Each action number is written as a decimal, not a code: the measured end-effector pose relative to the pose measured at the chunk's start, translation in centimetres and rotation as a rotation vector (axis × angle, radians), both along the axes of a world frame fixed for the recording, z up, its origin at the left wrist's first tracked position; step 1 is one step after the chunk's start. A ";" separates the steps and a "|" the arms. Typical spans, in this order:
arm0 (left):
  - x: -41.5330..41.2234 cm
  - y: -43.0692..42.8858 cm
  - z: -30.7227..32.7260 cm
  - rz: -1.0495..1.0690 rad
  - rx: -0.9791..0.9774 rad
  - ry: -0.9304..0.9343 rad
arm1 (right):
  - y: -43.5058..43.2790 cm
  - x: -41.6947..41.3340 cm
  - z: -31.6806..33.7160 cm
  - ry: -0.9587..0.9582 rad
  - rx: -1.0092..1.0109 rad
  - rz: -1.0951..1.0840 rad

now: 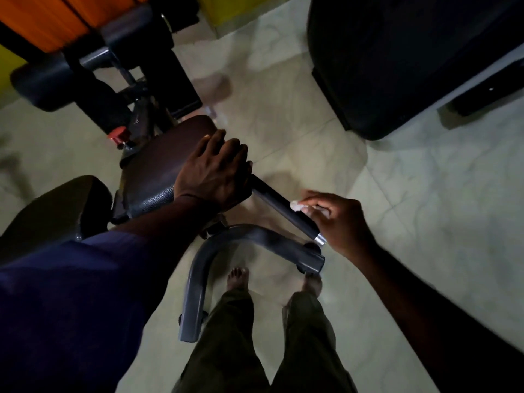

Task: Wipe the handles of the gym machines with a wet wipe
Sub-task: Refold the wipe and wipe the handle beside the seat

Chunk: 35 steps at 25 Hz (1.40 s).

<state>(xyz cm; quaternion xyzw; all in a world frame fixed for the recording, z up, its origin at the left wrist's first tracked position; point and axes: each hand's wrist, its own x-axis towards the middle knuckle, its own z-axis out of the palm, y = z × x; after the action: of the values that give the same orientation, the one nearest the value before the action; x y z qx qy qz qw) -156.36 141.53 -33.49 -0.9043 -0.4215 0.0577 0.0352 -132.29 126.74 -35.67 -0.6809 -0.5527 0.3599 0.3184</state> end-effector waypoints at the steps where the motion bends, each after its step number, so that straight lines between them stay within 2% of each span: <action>1: 0.0 0.1 0.1 -0.016 -0.003 -0.004 | -0.6 -0.2 -0.3 -0.039 -0.011 0.016; 4: -0.1 -0.1 0.0 -0.064 -0.027 0.007 | -6.7 0.2 0.4 -0.244 0.030 -0.115; 6: -0.4 0.3 0.1 -0.104 -0.036 0.037 | -9.5 -1.0 1.5 -0.312 0.059 -0.229; 8: -0.4 1.1 0.9 -0.170 -0.060 0.057 | -10.1 -3.7 1.3 -0.178 0.111 -0.362; 10: 0.1 2.4 0.9 -0.329 -0.080 0.148 | -8.4 -5.6 0.8 0.078 0.072 -0.727; 11: 0.3 3.2 0.9 -0.414 -0.110 0.194 | -7.4 -6.0 0.2 0.151 0.021 -0.917; 12: 0.5 3.8 1.0 -0.467 -0.149 0.194 | -6.8 -6.4 -0.4 0.141 -0.017 -1.028; 13: 0.4 4.0 0.9 -0.480 -0.173 0.166 | -6.4 -6.8 -0.9 0.111 -0.050 -1.043; 16: 0.5 4.4 -0.1 -0.527 -0.142 0.116 | -4.6 -8.3 -1.0 -0.022 -0.171 -0.885; 18: 0.3 4.4 -0.6 -0.518 -0.147 0.108 | -3.1 -8.4 -0.3 -0.151 -0.389 -0.712; 19: 0.4 4.5 -0.7 -0.500 -0.158 0.093 | -2.3 -7.5 -0.1 -0.144 -0.541 -0.650; 20: 0.5 4.5 -0.6 -0.482 -0.171 0.082 | -1.6 -6.1 0.3 -0.013 -0.670 -0.657; 22: 0.4 4.4 -0.8 -0.473 -0.167 0.058 | -1.0 -4.1 1.3 0.585 -0.809 -0.845; 23: 0.3 4.3 -0.9 -0.478 -0.164 0.048 | -1.3 -3.9 1.6 0.770 -0.799 -0.892; 24: 0.3 4.3 -0.9 -0.481 -0.163 0.039 | -1.5 -4.3 1.6 0.730 -0.772 -0.879; 25: 0.3 4.3 -1.0 -0.479 -0.162 0.027 | -1.5 -5.4 1.3 0.440 -0.748 -0.811; 26: 0.3 4.4 -1.0 -0.473 -0.166 0.018 | -1.4 -7.1 0.3 0.020 -0.688 -0.767; 27: 0.4 4.4 -1.0 -0.469 -0.167 0.007 | -1.5 -8.2 -0.7 -0.110 -0.569 -0.953; 29: 0.5 4.4 -1.2 -0.476 -0.165 -0.014 | -0.5 -10.4 -1.9 0.086 -0.381 -1.119; 31: 0.4 4.4 -1.2 -0.479 -0.164 -0.029 | -0.6 -10.2 -2.3 0.049 -0.301 -1.194; 32: 0.4 4.4 -1.1 -0.477 -0.167 -0.029 | -0.4 -8.4 -2.4 0.262 -0.294 -1.296; 33: 0.4 4.3 -1.0 -0.474 -0.170 -0.029 | -0.4 -7.1 -1.6 0.608 -0.363 -1.380; 34: 0.4 4.2 -0.9 -0.468 -0.176 -0.027 | -0.4 -6.3 -1.3 0.825 -0.435 -1.388; 35: 0.4 4.2 -0.9 -0.464 -0.175 -0.031 | -0.2 -6.0 -1.2 0.860 -0.455 -1.322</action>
<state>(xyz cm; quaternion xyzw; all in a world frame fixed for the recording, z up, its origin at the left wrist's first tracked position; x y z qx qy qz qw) -155.99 145.71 -34.35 -0.9772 -0.1964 0.0707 -0.0375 -138.27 126.56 -36.86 -0.7165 0.2194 0.4308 0.5029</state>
